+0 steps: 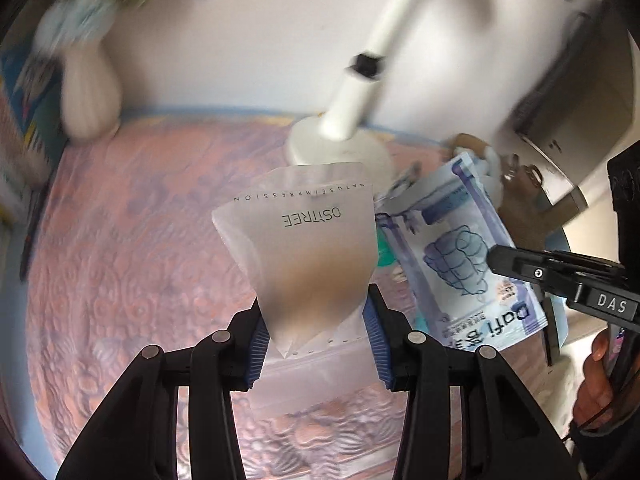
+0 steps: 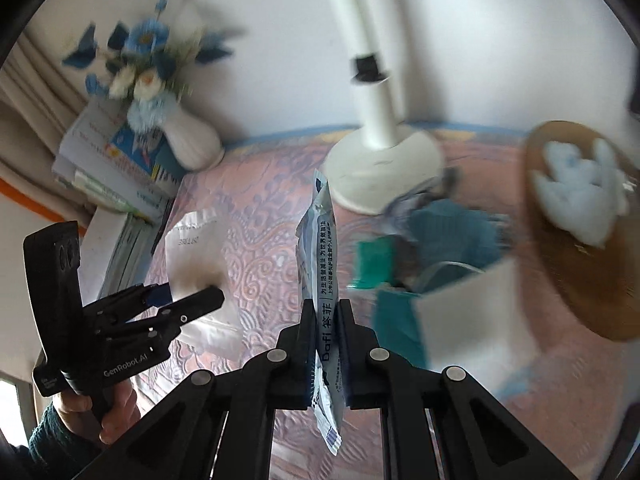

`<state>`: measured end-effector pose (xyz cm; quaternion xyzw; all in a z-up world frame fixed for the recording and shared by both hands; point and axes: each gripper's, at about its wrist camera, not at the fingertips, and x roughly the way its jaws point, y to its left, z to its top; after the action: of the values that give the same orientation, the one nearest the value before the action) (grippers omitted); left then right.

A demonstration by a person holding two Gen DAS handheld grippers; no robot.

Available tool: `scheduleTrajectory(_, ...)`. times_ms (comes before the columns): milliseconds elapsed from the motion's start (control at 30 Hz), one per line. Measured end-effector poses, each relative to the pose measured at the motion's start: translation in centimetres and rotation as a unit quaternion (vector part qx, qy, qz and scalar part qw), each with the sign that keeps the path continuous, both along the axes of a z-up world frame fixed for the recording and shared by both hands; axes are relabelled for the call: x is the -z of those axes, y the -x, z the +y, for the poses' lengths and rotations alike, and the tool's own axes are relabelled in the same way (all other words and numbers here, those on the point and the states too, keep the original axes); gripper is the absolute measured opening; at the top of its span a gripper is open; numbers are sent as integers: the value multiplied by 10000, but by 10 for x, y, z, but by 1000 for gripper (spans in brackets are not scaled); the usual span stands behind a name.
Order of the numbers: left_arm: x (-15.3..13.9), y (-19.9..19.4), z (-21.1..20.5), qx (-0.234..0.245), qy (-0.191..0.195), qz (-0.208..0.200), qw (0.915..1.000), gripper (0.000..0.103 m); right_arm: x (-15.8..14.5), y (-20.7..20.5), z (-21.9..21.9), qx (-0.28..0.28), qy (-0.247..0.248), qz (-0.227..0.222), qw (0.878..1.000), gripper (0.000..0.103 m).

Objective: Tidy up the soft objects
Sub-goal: 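Carry the pouch and Dafi packet onto the amber plate and release both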

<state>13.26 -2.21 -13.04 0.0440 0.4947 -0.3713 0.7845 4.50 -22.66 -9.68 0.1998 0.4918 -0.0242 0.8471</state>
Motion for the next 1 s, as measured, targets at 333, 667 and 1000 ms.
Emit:
scheduleTrajectory(333,-70,36,-103,815,424,-621,9938,41,-68,77,-99,1213,510,-441,9903,9)
scheduleTrajectory(667,-82,63,-222,1035,388,-497,9926,42,-77,102,-196,1644,682,-426,9831,9)
scheduleTrajectory(1000,-61,69,-284,832,124,-579,9948,64,-43,83,-249,1502,798,-271,9851,19)
